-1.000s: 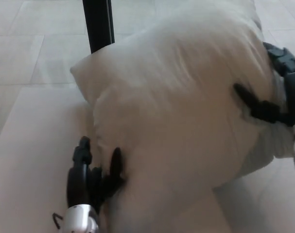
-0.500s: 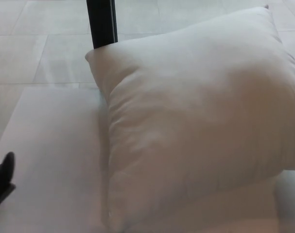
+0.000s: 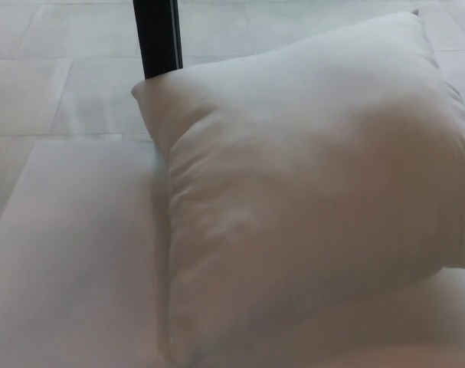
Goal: The robot uses its left hand to press on the left side of the pillow kept in the middle of the desk and uses its right hand to lift up and the right side of the pillow and turn it over
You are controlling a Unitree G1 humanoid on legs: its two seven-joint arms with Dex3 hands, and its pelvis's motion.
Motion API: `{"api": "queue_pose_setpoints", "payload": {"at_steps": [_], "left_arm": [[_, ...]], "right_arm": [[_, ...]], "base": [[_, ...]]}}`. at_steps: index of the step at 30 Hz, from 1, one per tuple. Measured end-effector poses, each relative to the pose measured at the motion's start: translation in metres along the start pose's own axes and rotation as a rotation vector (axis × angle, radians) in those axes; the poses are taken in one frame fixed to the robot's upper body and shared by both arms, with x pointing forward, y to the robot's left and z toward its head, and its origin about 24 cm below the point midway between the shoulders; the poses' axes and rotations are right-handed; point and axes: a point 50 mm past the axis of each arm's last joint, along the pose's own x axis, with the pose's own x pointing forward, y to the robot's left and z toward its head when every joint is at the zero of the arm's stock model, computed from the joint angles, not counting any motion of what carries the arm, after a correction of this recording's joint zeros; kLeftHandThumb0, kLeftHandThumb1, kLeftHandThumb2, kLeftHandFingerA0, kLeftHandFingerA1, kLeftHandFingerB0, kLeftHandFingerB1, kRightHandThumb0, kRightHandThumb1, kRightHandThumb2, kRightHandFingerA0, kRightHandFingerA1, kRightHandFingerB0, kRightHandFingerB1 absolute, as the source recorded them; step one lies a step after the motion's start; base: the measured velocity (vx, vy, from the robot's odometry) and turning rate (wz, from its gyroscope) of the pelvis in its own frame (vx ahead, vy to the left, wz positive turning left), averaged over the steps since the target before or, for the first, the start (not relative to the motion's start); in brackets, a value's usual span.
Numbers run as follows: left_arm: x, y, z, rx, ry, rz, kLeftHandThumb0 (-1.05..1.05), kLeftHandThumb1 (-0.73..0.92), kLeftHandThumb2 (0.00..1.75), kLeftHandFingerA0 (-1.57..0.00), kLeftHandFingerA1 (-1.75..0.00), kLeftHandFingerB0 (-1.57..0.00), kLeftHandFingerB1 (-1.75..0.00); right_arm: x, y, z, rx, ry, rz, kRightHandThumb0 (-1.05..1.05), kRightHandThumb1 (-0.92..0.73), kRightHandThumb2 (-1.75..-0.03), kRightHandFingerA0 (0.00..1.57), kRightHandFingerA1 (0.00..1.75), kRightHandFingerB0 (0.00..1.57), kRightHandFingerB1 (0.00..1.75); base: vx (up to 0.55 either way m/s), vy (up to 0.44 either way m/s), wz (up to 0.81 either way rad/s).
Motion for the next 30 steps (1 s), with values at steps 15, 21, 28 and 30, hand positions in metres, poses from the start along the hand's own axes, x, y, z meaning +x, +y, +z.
{"api": "queue_pose_setpoints", "payload": {"at_steps": [15,21,28,30], "left_arm": [[-0.063,0.113,-0.099,0.045,0.448,0.261,-1.02,0.11,0.88,-0.63,-1.45,-0.09,-1.19],[-0.088,0.145,-0.124,0.071,0.59,0.36,-1.05,0.11,0.93,-0.61,-1.4,-0.26,-1.25],[-0.102,0.167,-0.126,0.22,0.679,0.373,-0.95,0.06,0.71,-0.98,-1.31,-0.47,-1.18],[-0.102,0.168,-0.126,0.242,0.688,0.368,-0.95,0.06,0.71,-0.98,-1.31,-0.47,-1.18]], "right_arm": [[-0.029,-0.095,-0.102,0.175,0.274,-0.342,-0.81,-0.58,-0.96,0.9,1.13,0.15,0.55],[-0.042,-0.111,-0.123,0.065,0.346,-0.39,-0.77,-0.5,-0.87,0.96,1.19,0.11,0.52],[-0.058,-0.125,-0.144,-0.113,0.433,-0.4,-0.7,-0.63,-0.59,0.96,1.29,0.19,0.46],[-0.059,-0.126,-0.146,-0.14,0.437,-0.395,-0.7,-0.63,-0.59,0.96,1.29,0.19,0.46]], "base": [[0.0,0.0,0.0],[0.0,0.0,0.0],[0.0,0.0,0.0],[0.0,0.0,0.0]]}}
